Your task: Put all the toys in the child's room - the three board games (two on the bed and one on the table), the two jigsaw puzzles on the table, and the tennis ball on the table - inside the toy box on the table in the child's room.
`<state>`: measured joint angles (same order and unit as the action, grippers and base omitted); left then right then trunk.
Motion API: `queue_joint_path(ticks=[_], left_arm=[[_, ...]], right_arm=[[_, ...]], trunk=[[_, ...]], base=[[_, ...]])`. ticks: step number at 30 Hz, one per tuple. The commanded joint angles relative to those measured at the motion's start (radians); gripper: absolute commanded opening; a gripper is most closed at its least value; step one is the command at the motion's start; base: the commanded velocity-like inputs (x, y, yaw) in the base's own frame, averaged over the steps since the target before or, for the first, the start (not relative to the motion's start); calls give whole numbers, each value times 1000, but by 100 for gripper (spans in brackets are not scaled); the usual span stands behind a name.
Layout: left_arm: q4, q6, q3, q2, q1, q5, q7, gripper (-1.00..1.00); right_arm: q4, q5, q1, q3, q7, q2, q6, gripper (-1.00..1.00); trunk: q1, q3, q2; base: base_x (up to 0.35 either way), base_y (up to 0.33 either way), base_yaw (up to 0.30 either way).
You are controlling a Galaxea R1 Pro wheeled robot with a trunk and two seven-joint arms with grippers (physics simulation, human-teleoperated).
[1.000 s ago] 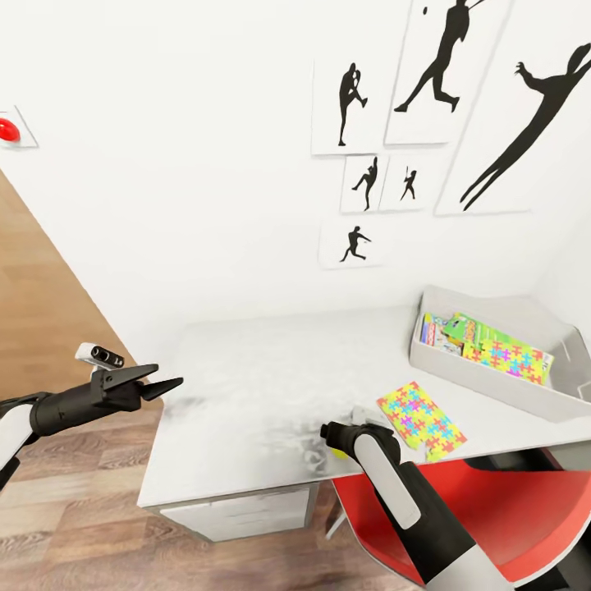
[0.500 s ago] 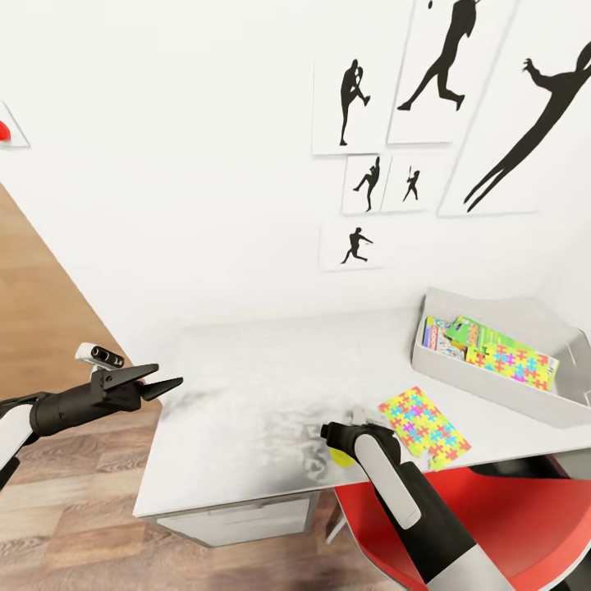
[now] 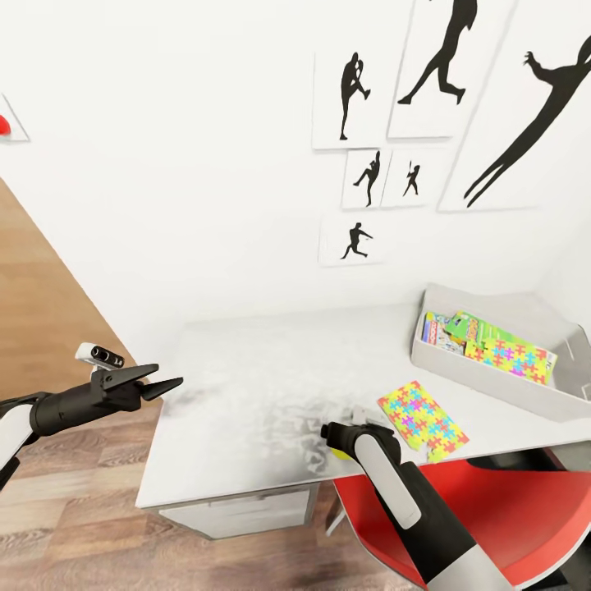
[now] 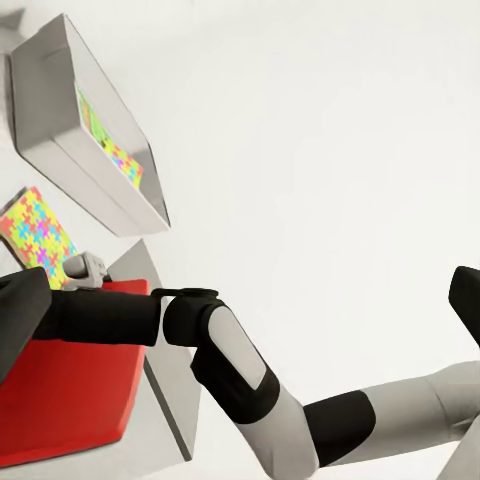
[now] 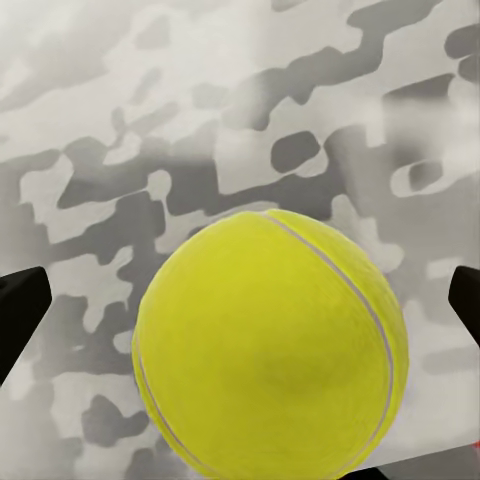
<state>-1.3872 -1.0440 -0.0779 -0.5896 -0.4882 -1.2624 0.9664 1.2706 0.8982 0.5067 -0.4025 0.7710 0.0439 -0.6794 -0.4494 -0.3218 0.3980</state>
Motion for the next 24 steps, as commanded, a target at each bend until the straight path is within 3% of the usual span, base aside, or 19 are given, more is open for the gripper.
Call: queue_joint_path(ticks=[1,19,20,24], left_arm=[[1,-3,-2,-1,-1,-2,3,100],[1,-3,-2,-1,-1,-2,3,100],[1,-3,-2,-1,-1,-2,3,100],[1,-3,-2,-1,-1,-2,3,100]], right_arm=[[1,8,1,-1,10,0,-2,100],[0,8,1,0,10,-5,-2,100],[0,8,1,0,10,-5,-2,-100],[-1,8,1,-1,10,-4,-2,-100]], trunk=[[-1,-2,2],[-1,-3,2],[-1,-3,2],[-1,-3,2]], base=[[-3,0,0],[-19,0,0],[-6,0,0],[-2,0,0]])
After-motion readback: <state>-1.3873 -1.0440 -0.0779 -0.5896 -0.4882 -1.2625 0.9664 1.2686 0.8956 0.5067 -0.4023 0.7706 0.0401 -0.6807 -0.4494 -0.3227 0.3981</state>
